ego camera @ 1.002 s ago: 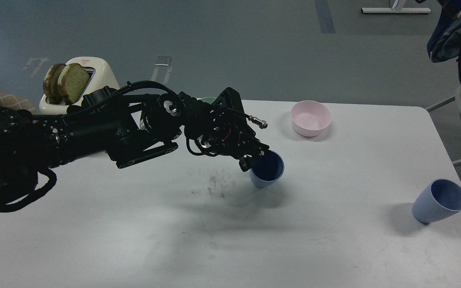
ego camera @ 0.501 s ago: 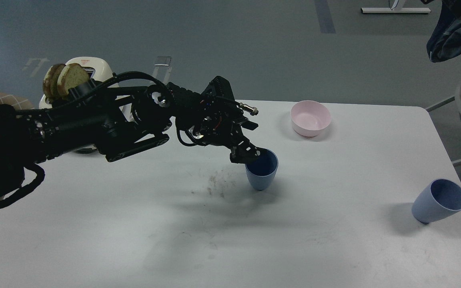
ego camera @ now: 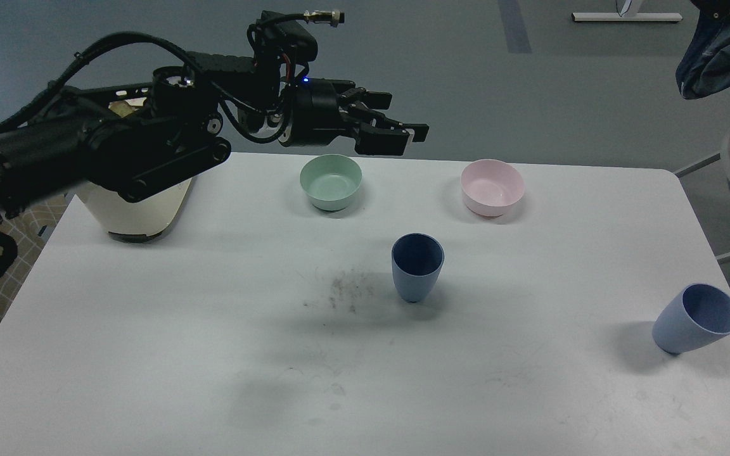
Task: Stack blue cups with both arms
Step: 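Withdraw the left gripper up and back beside the toaster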
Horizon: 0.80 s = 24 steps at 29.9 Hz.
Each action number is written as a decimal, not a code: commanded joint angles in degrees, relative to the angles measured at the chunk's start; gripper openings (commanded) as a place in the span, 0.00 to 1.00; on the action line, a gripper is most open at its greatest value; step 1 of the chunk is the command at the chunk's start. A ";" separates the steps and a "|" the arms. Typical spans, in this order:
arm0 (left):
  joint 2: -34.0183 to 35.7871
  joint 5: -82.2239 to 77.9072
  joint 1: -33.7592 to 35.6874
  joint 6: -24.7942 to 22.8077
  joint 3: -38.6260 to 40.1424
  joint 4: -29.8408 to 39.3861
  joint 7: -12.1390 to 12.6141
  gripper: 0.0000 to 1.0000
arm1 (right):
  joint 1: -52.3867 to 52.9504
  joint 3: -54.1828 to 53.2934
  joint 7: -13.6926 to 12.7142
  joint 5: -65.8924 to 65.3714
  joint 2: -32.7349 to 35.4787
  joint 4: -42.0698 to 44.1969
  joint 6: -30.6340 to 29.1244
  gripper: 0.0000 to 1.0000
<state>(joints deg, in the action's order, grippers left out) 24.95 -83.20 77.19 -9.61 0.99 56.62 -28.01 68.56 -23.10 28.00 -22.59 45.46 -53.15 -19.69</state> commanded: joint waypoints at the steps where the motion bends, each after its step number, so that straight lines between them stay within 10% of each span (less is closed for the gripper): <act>1: 1.33 7.94 1.02 0.03 0.07 -0.63 0.01 0.97 | -0.09 1.91 0.00 0.00 5.06 -3.09 0.00 1.00; 16: 3.36 34.24 1.47 -0.32 3.67 -5.21 0.01 0.97 | -3.08 10.97 0.00 -2.29 22.30 -8.11 -0.88 1.00; 24: 4.23 49.87 -1.17 -9.01 10.26 -9.25 0.01 0.97 | -8.52 11.41 0.00 -15.64 28.62 -7.58 -0.97 1.00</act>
<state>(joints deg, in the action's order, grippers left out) 28.85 -37.87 77.29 -16.00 9.47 48.38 -28.00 61.61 -11.70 28.00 -34.96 72.56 -60.80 -20.66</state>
